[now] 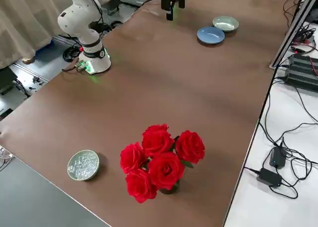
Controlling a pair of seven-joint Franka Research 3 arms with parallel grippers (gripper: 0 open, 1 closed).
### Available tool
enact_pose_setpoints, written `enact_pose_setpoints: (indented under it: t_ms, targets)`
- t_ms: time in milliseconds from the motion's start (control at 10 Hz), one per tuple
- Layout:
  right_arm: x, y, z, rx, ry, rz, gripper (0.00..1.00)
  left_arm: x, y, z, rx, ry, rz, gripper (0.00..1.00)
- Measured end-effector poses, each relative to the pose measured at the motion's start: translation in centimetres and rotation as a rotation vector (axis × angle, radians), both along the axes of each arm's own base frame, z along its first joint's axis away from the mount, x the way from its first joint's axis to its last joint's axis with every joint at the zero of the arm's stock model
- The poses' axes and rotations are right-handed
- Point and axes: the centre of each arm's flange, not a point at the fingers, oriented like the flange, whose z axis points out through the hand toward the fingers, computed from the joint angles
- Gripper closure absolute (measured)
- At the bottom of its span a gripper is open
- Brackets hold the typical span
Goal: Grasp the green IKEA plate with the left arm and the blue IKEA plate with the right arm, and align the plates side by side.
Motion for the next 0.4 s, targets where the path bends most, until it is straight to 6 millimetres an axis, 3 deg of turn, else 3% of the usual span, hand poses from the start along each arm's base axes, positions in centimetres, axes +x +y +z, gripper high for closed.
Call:
enact_pose_setpoints:
  t_ms: [400]
  targets:
    - [0.03, -0.12, -0.15, 0.000, 0.006, -0.003, 0.00, 0.02, -0.63, -0.07, 0.000, 0.002, -0.008, 0.00]
